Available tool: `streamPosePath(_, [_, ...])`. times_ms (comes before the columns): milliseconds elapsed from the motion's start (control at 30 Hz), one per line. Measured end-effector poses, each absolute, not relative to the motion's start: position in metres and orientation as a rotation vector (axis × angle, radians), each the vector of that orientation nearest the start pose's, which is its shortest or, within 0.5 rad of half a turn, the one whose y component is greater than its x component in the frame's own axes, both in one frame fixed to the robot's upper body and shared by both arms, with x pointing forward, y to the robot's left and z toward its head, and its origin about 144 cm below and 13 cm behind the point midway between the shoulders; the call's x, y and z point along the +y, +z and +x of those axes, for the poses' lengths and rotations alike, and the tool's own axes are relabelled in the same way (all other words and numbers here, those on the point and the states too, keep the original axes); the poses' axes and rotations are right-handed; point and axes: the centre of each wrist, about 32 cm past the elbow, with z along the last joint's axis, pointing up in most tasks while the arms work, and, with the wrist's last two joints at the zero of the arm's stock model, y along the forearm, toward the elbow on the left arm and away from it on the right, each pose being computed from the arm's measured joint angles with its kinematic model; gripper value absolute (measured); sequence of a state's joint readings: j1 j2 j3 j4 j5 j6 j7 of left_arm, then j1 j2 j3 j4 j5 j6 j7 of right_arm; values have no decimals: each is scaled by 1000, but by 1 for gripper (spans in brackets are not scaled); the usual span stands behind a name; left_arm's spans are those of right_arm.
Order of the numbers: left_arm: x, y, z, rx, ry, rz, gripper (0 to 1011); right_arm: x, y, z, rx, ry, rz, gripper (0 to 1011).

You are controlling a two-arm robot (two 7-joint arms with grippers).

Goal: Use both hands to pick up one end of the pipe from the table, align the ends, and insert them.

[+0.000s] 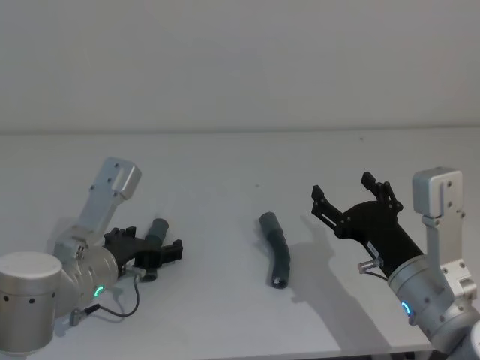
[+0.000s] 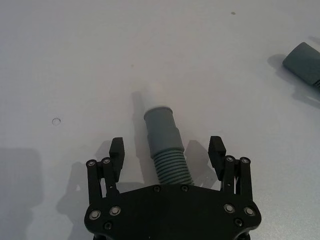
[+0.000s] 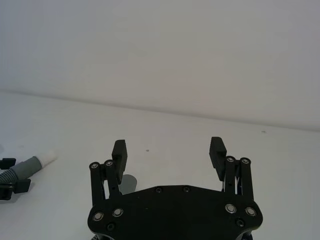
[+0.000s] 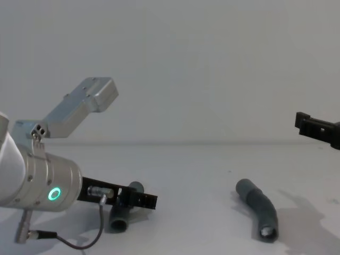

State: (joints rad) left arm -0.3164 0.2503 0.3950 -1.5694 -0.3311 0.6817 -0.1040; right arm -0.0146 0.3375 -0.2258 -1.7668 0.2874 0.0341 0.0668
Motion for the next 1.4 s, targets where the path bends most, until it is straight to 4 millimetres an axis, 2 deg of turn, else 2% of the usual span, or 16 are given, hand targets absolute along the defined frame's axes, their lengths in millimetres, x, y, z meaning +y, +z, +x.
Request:
streamPosePath(133, [179,1224,520,295,1064,422,970,-237,1189,443,-75,-1230,26,1002])
streamPosePath(300, [180,1224,521,298,1066,424,861,-237,1189,443,-75,-1230,26,1002])
streamPosePath(333, [180,1224,522,299,1066,425,801,-237,1189,443,-75,-1230,26,1002])
streamPosePath(533, [180,1224,523,302,1067,427,703,-237,1189,443,-75,-1230,26,1002])
streamPosePath(1400, [179,1224,524,308,1066,430,528,-237,1189,443,-75,-1229,26,1002])
